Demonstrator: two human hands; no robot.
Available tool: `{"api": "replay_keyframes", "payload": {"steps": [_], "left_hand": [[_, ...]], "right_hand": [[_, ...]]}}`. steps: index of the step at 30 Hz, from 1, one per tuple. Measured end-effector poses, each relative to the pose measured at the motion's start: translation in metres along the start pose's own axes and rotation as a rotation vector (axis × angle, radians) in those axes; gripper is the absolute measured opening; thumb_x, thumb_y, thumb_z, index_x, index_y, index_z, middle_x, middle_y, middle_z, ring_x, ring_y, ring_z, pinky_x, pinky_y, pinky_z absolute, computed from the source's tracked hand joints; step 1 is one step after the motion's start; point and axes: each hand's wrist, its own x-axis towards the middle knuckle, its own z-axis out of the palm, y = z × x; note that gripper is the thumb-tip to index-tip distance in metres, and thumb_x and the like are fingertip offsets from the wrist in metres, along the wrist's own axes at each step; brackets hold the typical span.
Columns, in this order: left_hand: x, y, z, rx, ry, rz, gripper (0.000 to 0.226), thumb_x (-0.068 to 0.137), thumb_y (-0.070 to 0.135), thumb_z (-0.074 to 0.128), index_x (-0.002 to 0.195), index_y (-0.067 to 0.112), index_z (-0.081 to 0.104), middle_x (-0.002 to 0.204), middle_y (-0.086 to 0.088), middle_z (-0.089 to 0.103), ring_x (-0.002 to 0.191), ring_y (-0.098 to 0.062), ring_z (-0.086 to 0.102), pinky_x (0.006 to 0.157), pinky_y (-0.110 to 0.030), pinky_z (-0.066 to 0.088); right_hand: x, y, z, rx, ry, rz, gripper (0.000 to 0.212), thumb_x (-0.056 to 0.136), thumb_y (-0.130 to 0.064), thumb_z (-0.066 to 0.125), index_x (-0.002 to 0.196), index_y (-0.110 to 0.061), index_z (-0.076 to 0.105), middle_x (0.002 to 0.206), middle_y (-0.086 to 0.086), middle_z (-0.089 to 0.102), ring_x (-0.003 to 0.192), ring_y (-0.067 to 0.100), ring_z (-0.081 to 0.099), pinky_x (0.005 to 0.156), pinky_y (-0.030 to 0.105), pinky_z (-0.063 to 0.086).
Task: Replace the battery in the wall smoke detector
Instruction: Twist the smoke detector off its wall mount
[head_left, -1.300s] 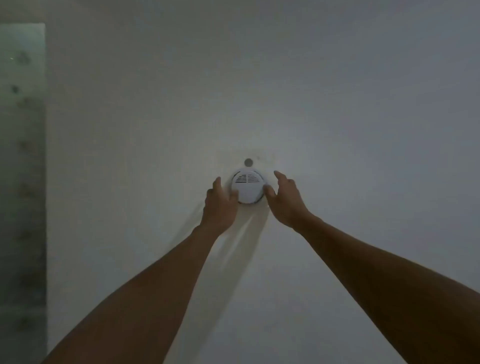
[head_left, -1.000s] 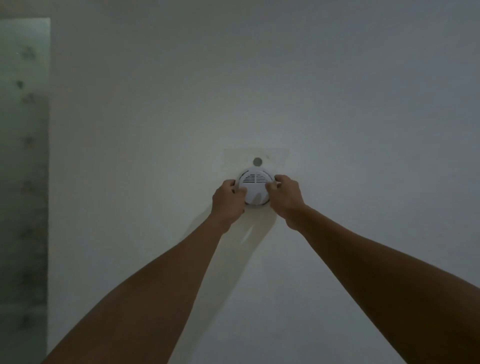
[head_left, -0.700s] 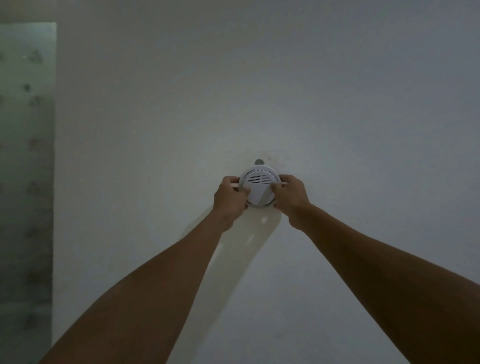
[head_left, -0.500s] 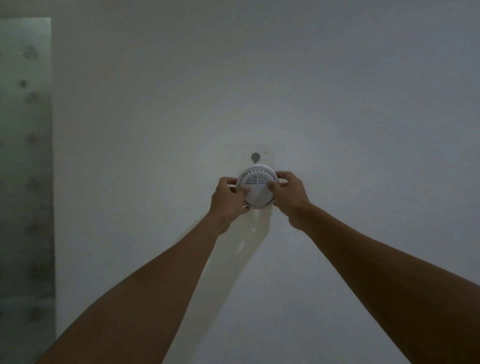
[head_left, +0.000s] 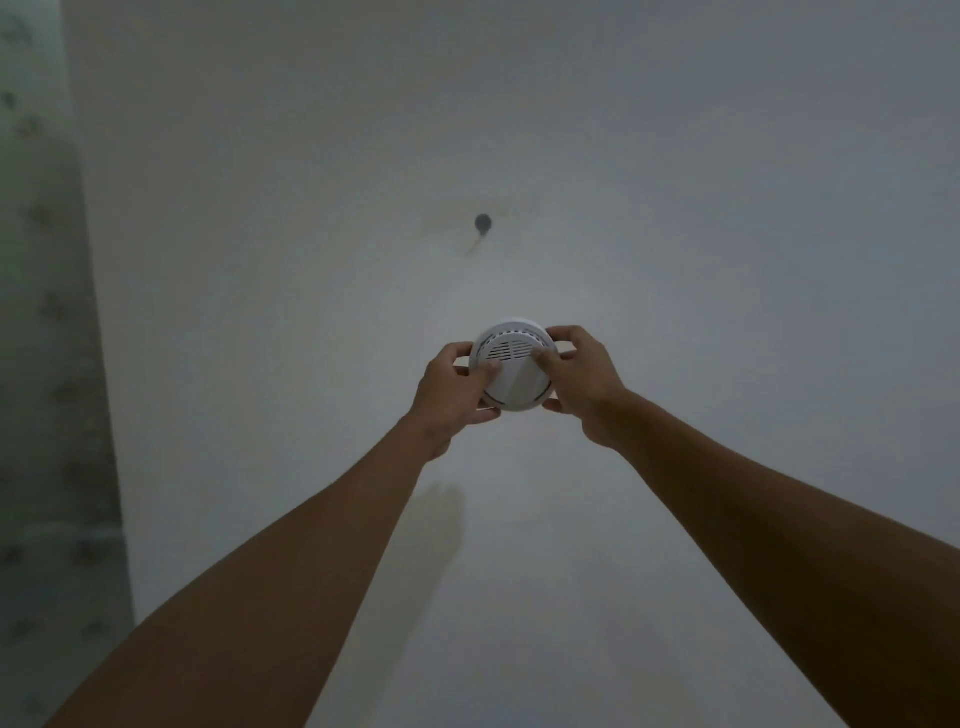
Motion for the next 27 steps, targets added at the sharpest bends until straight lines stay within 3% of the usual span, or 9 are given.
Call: {"api": "replay_keyframes", "payload": {"steps": [9, 16, 20, 24, 27], "left_hand": [[-0.085, -0.08, 0.012, 0.014, -0.086, -0.083, 0.035, 0.094, 0.028, 0.064, 0.123, 0.01, 0.054, 0.117, -0.013, 0.063, 0.105, -0.035, 0.067, 0.072, -0.04, 0.063], [-0.145, -0.143, 0.023, 0.046, -0.173, -0.105, 0.031, 0.094, 0.023, 0.066, 0.121, 0.011, 0.057, 0.115, -0.015, 0.066, 0.102, -0.032, 0.069, 0.073, -0.041, 0.063], [-0.19, -0.176, 0.025, 0.046, -0.202, -0.139, 0.033, 0.093, 0.02, 0.066, 0.123, 0.011, 0.056, 0.116, -0.017, 0.065, 0.106, -0.032, 0.067, 0.076, -0.041, 0.063], [-0.237, -0.208, 0.023, 0.055, -0.243, -0.195, 0.035, 0.092, 0.02, 0.068, 0.123, 0.011, 0.055, 0.115, -0.018, 0.065, 0.105, -0.033, 0.067, 0.083, -0.044, 0.061], [-0.269, -0.235, 0.02, 0.049, -0.279, -0.244, 0.029, 0.09, 0.016, 0.07, 0.117, 0.015, 0.058, 0.107, -0.016, 0.067, 0.093, -0.03, 0.068, 0.081, -0.044, 0.06]], "right_hand": [[-0.086, 0.085, -0.015, 0.0, -0.082, 0.128, 0.028, 0.096, -0.027, 0.054, 0.122, -0.018, 0.049, 0.123, 0.015, 0.056, 0.108, 0.033, 0.059, 0.07, 0.036, 0.058], [-0.144, 0.155, -0.023, 0.026, -0.129, 0.214, 0.034, 0.096, -0.034, 0.053, 0.124, -0.016, 0.05, 0.126, 0.016, 0.056, 0.111, 0.033, 0.058, 0.079, 0.041, 0.056], [-0.193, 0.185, -0.028, 0.031, -0.228, 0.255, 0.034, 0.095, -0.037, 0.052, 0.125, -0.02, 0.048, 0.125, 0.013, 0.055, 0.112, 0.033, 0.057, 0.077, 0.037, 0.054], [-0.238, 0.209, -0.035, -0.035, -0.336, 0.274, 0.031, 0.093, -0.029, 0.057, 0.121, -0.019, 0.048, 0.113, 0.013, 0.058, 0.101, 0.028, 0.062, 0.079, 0.038, 0.056], [-0.27, 0.232, -0.035, -0.158, -0.365, 0.272, 0.032, 0.091, -0.022, 0.062, 0.119, -0.014, 0.048, 0.105, 0.012, 0.057, 0.096, 0.027, 0.062, 0.082, 0.045, 0.058]]}}
